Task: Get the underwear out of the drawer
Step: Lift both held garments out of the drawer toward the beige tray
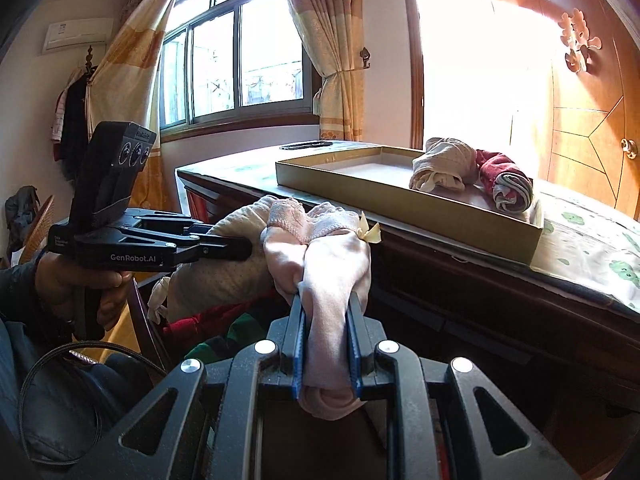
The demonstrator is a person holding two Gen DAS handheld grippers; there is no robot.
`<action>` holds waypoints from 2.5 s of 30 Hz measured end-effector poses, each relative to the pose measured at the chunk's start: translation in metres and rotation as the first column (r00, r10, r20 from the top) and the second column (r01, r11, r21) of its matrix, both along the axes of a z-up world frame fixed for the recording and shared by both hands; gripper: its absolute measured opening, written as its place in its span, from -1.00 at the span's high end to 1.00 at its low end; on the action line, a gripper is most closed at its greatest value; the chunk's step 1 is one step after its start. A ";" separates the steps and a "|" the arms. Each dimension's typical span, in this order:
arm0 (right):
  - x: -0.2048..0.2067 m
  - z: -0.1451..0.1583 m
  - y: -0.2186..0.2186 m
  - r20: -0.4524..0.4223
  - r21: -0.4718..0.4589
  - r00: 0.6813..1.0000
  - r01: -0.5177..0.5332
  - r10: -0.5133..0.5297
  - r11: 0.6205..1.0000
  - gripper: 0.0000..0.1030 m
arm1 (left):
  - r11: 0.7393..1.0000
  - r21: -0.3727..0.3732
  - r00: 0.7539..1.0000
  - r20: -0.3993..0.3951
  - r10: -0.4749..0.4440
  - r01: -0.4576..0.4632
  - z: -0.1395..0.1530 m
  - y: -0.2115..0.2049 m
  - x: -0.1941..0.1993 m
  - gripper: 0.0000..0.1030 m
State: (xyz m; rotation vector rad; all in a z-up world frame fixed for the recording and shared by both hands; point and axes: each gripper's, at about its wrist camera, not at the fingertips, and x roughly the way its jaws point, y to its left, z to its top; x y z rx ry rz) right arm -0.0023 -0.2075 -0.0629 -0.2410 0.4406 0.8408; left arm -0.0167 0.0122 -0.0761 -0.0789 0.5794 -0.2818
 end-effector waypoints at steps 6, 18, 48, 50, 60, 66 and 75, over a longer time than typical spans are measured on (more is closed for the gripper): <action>-0.001 0.000 -0.001 0.016 0.013 1.000 0.006 -0.007 1.000 0.63 | 1.000 -0.004 1.000 0.019 0.009 -0.008 0.002 0.001 -0.004 0.53; -0.006 0.001 -0.005 0.063 0.044 0.998 0.015 -0.017 0.999 0.63 | 1.000 -0.025 0.998 0.063 0.015 -0.014 0.007 0.000 -0.009 0.54; -0.015 0.008 -0.018 0.171 0.138 0.984 0.033 -0.057 0.990 0.62 | 0.999 -0.035 0.973 0.229 0.034 -0.027 0.029 -0.001 -0.029 0.53; -0.017 0.009 -0.019 0.179 0.147 0.982 0.033 -0.059 0.989 0.62 | 0.999 -0.035 0.970 0.240 0.039 -0.032 0.030 -0.001 -0.031 0.53; -0.016 0.014 -0.027 0.193 0.197 0.978 0.044 -0.083 0.979 0.62 | 0.999 -0.031 0.958 0.282 0.051 -0.044 0.044 0.004 -0.033 0.53; -0.016 0.019 -0.027 0.195 0.206 0.976 0.052 -0.093 0.977 0.62 | 0.999 -0.022 0.954 0.296 0.051 -0.047 0.054 0.006 -0.030 0.53; -0.008 0.048 -0.020 0.183 0.208 0.977 0.073 -0.112 0.975 0.62 | 0.998 -0.061 0.956 0.288 0.045 -0.029 0.074 0.013 -0.014 0.53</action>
